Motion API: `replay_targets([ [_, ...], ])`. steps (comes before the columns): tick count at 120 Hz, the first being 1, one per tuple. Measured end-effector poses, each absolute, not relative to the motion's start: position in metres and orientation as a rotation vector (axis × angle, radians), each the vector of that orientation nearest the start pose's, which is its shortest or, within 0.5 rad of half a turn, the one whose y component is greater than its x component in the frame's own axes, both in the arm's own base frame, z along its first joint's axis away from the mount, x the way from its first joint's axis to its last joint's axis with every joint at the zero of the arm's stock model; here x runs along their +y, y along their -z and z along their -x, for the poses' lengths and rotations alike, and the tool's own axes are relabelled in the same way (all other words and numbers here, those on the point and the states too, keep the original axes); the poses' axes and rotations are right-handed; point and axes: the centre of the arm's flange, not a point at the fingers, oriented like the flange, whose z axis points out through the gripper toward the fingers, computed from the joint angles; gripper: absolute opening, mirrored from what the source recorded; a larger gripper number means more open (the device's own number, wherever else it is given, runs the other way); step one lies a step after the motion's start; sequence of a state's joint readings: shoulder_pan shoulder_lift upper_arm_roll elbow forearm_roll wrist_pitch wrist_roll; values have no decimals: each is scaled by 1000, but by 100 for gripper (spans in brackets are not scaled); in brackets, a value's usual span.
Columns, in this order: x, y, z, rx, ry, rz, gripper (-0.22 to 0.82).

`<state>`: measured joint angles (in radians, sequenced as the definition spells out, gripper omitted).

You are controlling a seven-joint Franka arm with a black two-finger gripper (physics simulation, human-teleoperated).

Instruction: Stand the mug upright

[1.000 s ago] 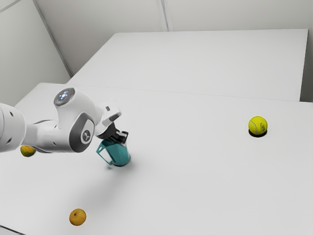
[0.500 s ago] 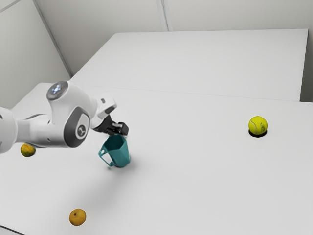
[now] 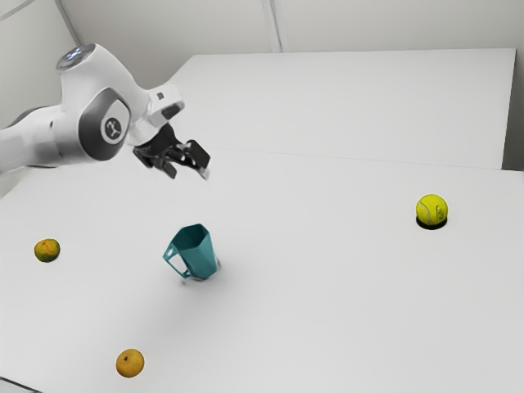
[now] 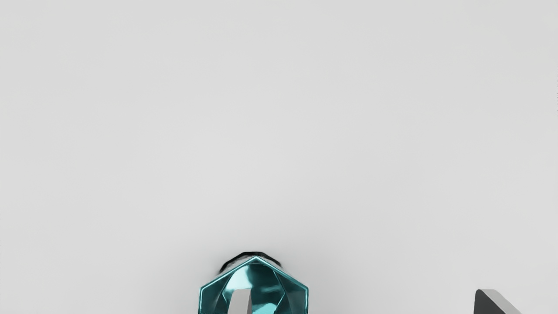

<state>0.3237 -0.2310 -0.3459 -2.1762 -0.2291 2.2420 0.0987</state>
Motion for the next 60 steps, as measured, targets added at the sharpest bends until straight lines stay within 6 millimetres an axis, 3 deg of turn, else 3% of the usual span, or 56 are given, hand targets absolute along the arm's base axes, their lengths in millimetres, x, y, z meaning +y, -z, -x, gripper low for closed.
replay_targets([
  [22, -11, -524, -544, 20, 270, 3261, 57],
  [33, -8, -548, -560, 37, 226, 3243, 57],
  [60, -4, -588, -568, 20, 125, 3204, 58],
])
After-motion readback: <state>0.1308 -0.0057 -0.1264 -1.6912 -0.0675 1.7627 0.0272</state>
